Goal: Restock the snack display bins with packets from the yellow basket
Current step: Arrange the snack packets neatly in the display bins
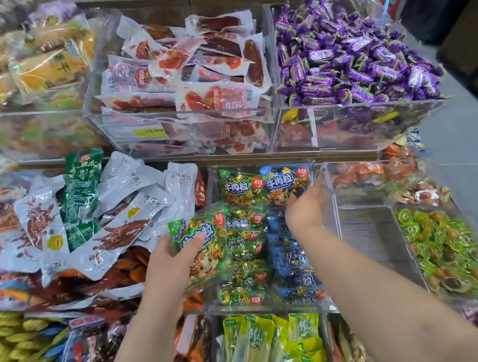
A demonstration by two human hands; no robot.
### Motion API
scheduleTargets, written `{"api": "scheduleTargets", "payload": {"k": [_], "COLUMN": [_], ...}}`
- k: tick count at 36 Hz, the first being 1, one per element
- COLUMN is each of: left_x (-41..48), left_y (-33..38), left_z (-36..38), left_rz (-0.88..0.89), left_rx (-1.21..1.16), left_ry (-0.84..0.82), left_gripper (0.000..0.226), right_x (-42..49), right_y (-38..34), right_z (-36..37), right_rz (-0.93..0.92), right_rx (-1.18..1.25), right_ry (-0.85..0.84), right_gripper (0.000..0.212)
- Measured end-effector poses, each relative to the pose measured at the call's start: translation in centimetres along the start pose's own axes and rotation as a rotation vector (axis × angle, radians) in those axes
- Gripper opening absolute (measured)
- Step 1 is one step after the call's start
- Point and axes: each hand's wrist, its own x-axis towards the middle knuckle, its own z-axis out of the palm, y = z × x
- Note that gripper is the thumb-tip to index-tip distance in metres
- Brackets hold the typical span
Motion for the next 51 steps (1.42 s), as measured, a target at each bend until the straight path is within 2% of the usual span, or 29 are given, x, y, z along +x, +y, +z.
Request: {"api": "scheduleTargets", "payload": {"k": [2,4,6,9,11,14,17,21,23,25,26,28,29,31,33,34,36,38,40,42,44,48,51], "left_x": [0.2,0.2,0.0,-0.1,-0.4,-0.7,-1.0,-0.8,-0.7,-0.7,-0.6,-0.4,-0.4,-0.4,-0.6,-0.6,-0.5,0.0,0.2,0.7,1.4,3.5,4.1], "left_y": [-0.1,-0.1,0.0,0.0,0.0,0.0,0.1,0.4,0.2,0.4,0.5,0.9,1.1,1.6,2.2,2.4,2.7,2.8,2.9,2.5,2.1,0.8,-0.4], "left_z": [0.0,-0.1,-0.2,-0.3,-0.3,-0.2,0.1,0.2,0.2,0.1,0.0,0.0,-0.1,-0.1,0.2,0.4,0.9,1.0,0.6,-0.2,-0.6,0.0,0.6], "left_rz": [0.012,0.009,0.001,0.001,0.017,0.036,0.046,0.028,0.011,-0.011,-0.033,-0.082,-0.093,-0.094,-0.072,-0.053,-0.013,0.092,0.268,0.458,0.564,0.391,0.339], "left_rx": [-0.001,-0.015,-0.017,0.015,0.023,0.006,-0.016,-0.034,-0.037,-0.079,-0.106,-0.175,-0.199,-0.245,-0.22,-0.172,-0.019,0.232,0.45,0.679,0.904,1.28,1.445], "left_ry": [-0.003,-0.009,-0.018,-0.055,-0.061,-0.081,-0.073,-0.082,-0.091,-0.111,-0.127,-0.151,-0.15,-0.176,-0.204,-0.209,-0.188,-0.128,0.006,0.159,0.217,0.05,0.018], "left_gripper": [0.092,0.089,0.083,0.039,0.028,0.019,0.029,0.027,0.021,0.016,0.024,0.071,0.082,0.086,0.083,0.081,0.067,0.037,0.031,0.043,0.061,0.096,0.102], "right_x": [-1.7,-3.1,-3.4,-1.4,0.5,2.3,2.7,2.7,2.3,1.2,0.4,-1.5,-2.6,-5.0,-6.9,-7.6,-8.4,-8.2,-6.9,-5.4,-3.9,-1.8,-2.0], "right_y": [0.0,0.0,0.2,0.4,0.6,1.8,2.8,2.7,2.3,1.7,1.4,0.6,0.2,-0.7,-1.1,-1.0,-0.7,-0.6,-0.6,-0.7,-1.1,-2.4,-2.8], "right_z": [0.9,1.6,2.1,1.9,1.6,1.0,0.6,0.8,0.9,1.0,0.9,0.6,0.3,-0.5,-0.9,-0.7,0.0,0.2,-0.1,-0.3,0.1,2.4,4.3], "right_rz": [-0.091,-0.25,-0.465,-0.674,-0.687,-0.625,-0.517,-0.499,-0.485,-0.485,-0.506,-0.528,-0.493,-0.299,-0.174,-0.178,-0.181,-0.142,-0.093,-0.123,-0.182,-0.249,-0.185], "right_rx": [-0.039,-0.139,-0.268,-0.566,-0.775,-0.919,-0.92,-0.911,-0.873,-0.726,-0.602,-0.278,-0.093,0.257,0.363,0.328,0.28,0.356,0.418,0.359,0.287,0.051,-0.007], "right_ry": [0.15,0.258,0.211,0.045,-0.068,-0.169,-0.187,-0.188,-0.199,-0.145,-0.086,-0.07,-0.174,-0.527,-0.781,-0.838,-0.839,-0.793,-0.697,-0.546,-0.425,-0.295,-0.22], "right_gripper": [0.074,0.066,0.06,0.065,0.07,0.072,0.07,0.072,0.076,0.079,0.075,0.06,0.051,0.039,0.044,0.051,0.062,0.056,0.048,0.047,0.039,0.044,0.073]}}
